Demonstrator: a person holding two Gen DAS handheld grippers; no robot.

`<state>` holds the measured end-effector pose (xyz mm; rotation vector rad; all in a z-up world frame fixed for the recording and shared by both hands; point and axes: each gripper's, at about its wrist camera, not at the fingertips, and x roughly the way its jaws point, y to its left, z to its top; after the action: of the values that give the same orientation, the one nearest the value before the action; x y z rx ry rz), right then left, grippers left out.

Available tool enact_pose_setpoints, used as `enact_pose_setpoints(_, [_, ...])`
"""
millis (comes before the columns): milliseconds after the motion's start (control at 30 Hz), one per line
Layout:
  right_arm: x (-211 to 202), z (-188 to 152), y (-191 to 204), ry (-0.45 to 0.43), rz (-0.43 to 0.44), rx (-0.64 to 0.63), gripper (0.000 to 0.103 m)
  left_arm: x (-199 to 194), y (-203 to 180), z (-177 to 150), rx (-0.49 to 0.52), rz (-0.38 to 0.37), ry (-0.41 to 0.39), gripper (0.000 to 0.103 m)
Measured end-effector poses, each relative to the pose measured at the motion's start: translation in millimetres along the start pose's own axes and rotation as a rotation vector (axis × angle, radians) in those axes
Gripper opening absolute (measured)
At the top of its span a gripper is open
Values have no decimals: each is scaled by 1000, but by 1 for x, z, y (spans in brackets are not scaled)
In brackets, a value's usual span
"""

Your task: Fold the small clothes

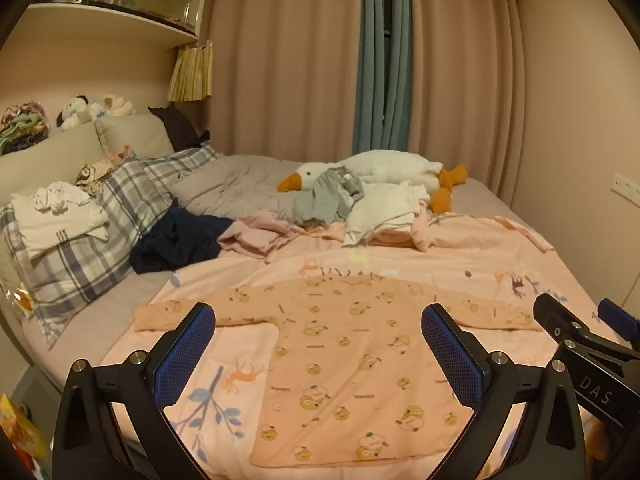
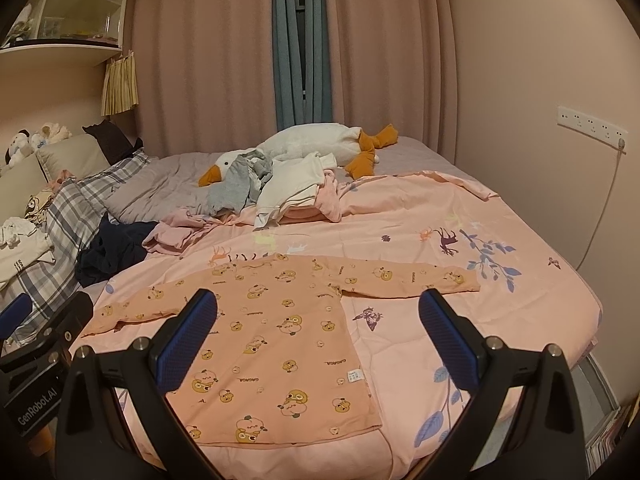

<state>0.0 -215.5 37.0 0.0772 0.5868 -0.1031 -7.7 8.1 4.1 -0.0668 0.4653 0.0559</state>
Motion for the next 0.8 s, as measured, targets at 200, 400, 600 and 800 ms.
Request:
enact_pose_setpoints(200, [0, -1, 1, 4, 0, 0, 101, 1, 1, 0, 0, -2, 6, 103])
enact_pose_setpoints(400, [2, -2, 1, 9, 3, -1, 101, 1, 1, 0, 0, -6, 8, 103])
enact_pose_setpoints(600, [6, -4, 6, 17, 7, -10, 101, 4, 2, -2, -4, -2, 14, 103])
enact_pose_setpoints(800, [8, -5, 9, 20, 6, -15, 101, 7, 2, -3, -1, 5, 23, 103])
